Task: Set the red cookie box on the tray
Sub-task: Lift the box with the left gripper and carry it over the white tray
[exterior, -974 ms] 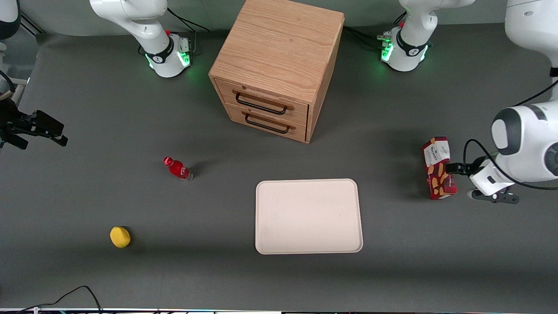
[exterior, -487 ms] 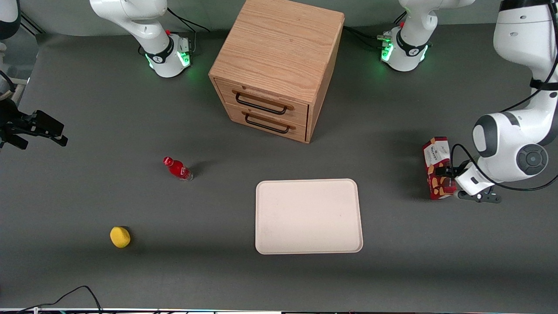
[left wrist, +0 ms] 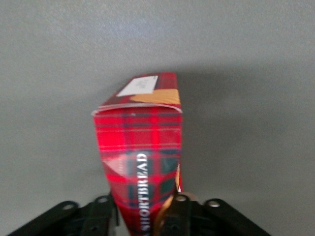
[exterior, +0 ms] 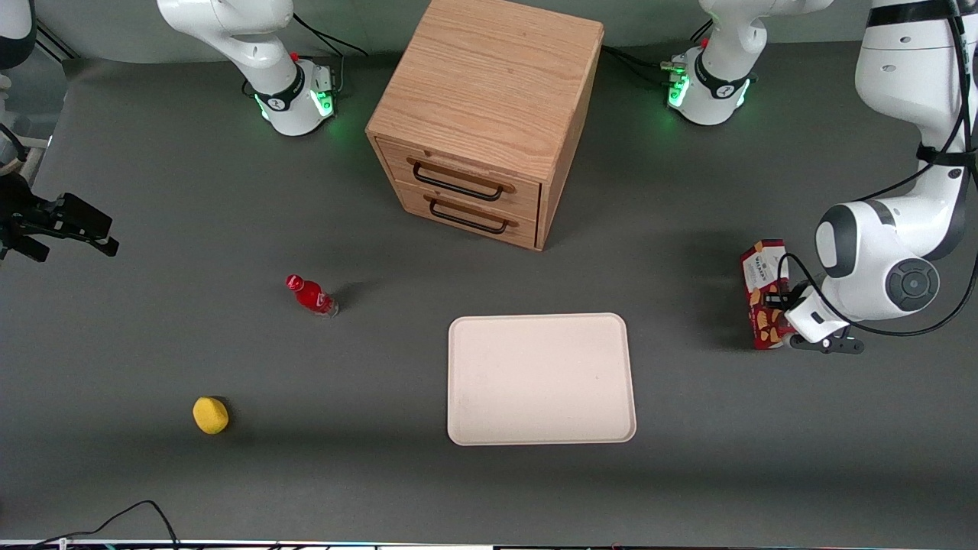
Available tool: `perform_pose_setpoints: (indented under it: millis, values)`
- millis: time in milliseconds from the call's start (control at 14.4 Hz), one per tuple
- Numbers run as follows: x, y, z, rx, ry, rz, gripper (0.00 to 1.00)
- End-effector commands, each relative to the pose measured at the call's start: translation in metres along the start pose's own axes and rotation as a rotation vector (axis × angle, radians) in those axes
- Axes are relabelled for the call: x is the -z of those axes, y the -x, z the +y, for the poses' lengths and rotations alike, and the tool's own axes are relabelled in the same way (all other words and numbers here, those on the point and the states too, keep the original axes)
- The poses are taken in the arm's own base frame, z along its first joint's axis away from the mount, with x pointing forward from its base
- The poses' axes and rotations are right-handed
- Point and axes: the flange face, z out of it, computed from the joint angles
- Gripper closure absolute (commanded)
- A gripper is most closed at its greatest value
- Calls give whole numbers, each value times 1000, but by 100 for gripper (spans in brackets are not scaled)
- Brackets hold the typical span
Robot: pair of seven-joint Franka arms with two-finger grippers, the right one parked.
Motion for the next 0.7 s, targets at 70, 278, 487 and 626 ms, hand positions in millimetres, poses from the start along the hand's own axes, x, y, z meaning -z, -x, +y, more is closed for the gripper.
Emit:
perform_pose_setpoints:
  millis: [70, 278, 487, 626]
  values:
    - [19, 1, 6, -3, -4, -7, 100]
    - [107, -16, 42, -4, -7, -69, 100]
    - [154, -28, 105, 89, 11, -34, 100]
    - [165, -33, 155, 137, 83, 3, 100]
